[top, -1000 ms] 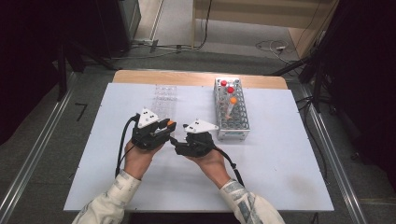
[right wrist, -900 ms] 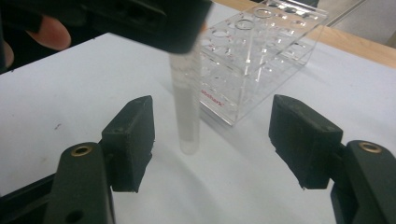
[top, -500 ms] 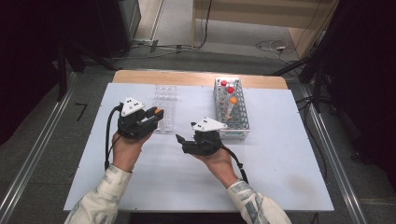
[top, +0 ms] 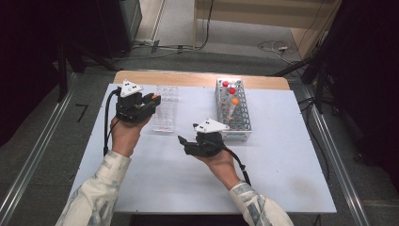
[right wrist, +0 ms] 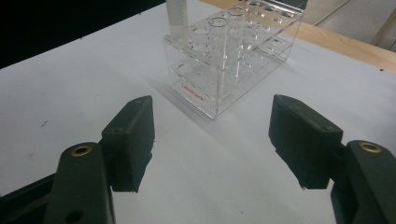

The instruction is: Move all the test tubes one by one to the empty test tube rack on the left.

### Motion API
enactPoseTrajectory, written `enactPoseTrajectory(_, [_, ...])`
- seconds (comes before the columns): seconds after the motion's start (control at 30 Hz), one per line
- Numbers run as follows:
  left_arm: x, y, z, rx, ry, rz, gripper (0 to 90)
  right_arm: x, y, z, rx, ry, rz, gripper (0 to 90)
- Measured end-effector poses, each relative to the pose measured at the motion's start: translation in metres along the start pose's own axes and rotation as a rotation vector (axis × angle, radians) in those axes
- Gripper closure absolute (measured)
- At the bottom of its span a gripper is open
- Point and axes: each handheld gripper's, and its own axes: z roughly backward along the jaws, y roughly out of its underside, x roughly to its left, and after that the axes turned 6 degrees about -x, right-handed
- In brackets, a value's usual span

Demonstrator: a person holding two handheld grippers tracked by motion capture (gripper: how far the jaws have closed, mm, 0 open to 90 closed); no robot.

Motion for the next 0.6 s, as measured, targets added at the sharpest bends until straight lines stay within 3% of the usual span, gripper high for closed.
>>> enactPoseTrajectory(0.33, [0.005,-0.013,-0.02,-0.001,-0.031,0.006,70.5,-0.003,0.002,0.003,-0.007,0.005,-0.004,30.3])
enactPoseTrajectory(0.6, [0.007,-0.011,-0.03,0.002,-0.05,0.006,70.5,-0.005,0.004,0.004,-0.008,0.008,-0.012,30.5])
